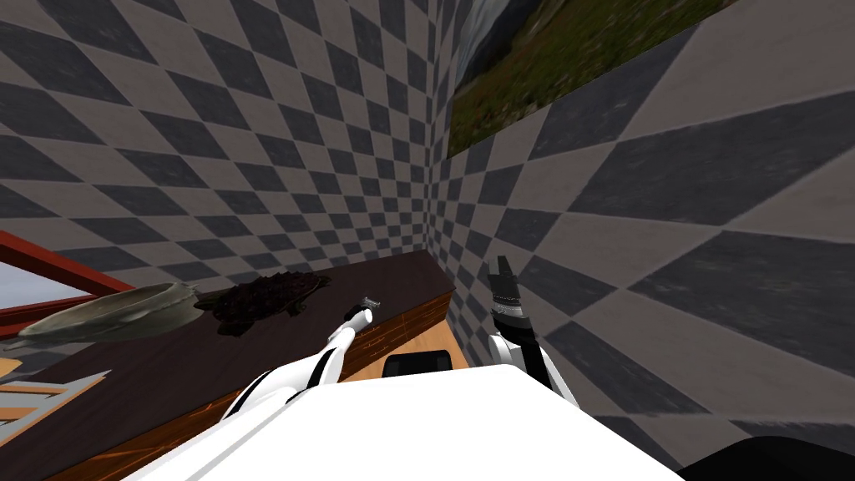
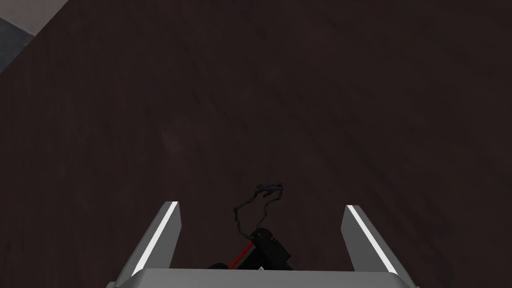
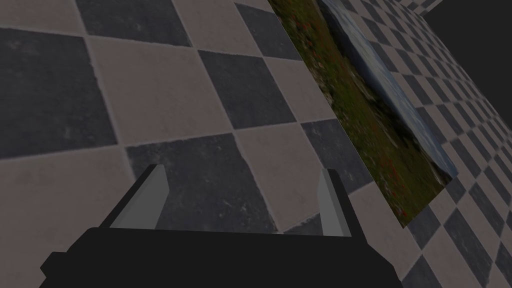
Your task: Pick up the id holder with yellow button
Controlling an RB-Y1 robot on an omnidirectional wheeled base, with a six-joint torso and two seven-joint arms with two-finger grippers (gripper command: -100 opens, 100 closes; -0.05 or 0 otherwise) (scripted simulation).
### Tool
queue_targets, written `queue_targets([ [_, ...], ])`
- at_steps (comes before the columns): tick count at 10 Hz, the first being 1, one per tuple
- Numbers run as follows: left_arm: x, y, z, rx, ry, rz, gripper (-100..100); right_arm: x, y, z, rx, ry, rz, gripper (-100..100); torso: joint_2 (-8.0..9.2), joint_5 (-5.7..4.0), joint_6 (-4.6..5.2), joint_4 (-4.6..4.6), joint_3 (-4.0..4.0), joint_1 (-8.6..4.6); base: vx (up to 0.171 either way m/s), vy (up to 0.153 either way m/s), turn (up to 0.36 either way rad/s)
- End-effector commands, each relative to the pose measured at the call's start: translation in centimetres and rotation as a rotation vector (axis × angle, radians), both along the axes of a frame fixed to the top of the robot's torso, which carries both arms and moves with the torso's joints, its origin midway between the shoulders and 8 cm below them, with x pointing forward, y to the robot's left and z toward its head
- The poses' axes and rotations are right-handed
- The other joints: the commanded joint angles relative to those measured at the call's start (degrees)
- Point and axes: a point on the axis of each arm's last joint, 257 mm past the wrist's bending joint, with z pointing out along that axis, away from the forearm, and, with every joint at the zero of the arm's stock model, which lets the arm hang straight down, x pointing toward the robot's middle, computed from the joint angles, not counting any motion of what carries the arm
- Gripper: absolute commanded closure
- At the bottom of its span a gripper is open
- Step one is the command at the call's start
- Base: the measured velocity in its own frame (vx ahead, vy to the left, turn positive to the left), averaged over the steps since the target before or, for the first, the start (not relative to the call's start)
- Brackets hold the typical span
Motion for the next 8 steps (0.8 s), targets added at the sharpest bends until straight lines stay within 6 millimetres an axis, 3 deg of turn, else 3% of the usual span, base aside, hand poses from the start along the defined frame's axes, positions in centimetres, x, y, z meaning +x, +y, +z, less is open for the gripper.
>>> queue_targets([
  [1,0.0,0.0,0.0,0.0,0.0,0.0,-100,0.0,0.0,0.0,0.0,0.0,0.0,0,0.0,0.0,0.0,0.0,0.0,0.0,0.009,0.02,0.009],
  [2,0.0,0.0,0.0,-0.002,0.0,0.002,0,0.0,0.0,0.0,0.0,0.0,0.0,0,0.04,0.0,0.02,0.01,0.02,-0.06,0.0,0.0,0.0],
  [3,-0.3,-1.0,-0.4,-0.001,0.001,-0.013,-100,0.0,0.0,0.0,0.0,0.0,0.0,0,0.07,-0.02,0.02,0.02,0.04,-0.12,0.042,0.012,0.099],
  [4,-1.1,-1.2,-1.1,-0.008,0.022,-0.013,-100,0.0,0.0,0.0,0.0,0.0,0.0,0,-0.04,-0.02,0.0,0.0,-0.02,-0.09,0.052,0.016,0.047],
  [6,-0.3,-1.0,-0.4,-0.001,0.001,-0.013,-100,0.0,0.0,0.0,0.0,0.0,0.0,0,-0.04,-0.01,0.02,-0.01,-0.02,-0.11,0.021,0.009,-0.006],
  [8,-0.7,-1.9,-0.7,0.0,0.001,-0.027,-100,0.0,0.0,0.0,0.0,0.0,0.0,0,0.02,-0.02,0.01,0.01,0.01,-0.11,0.03,0.015,0.063],
])
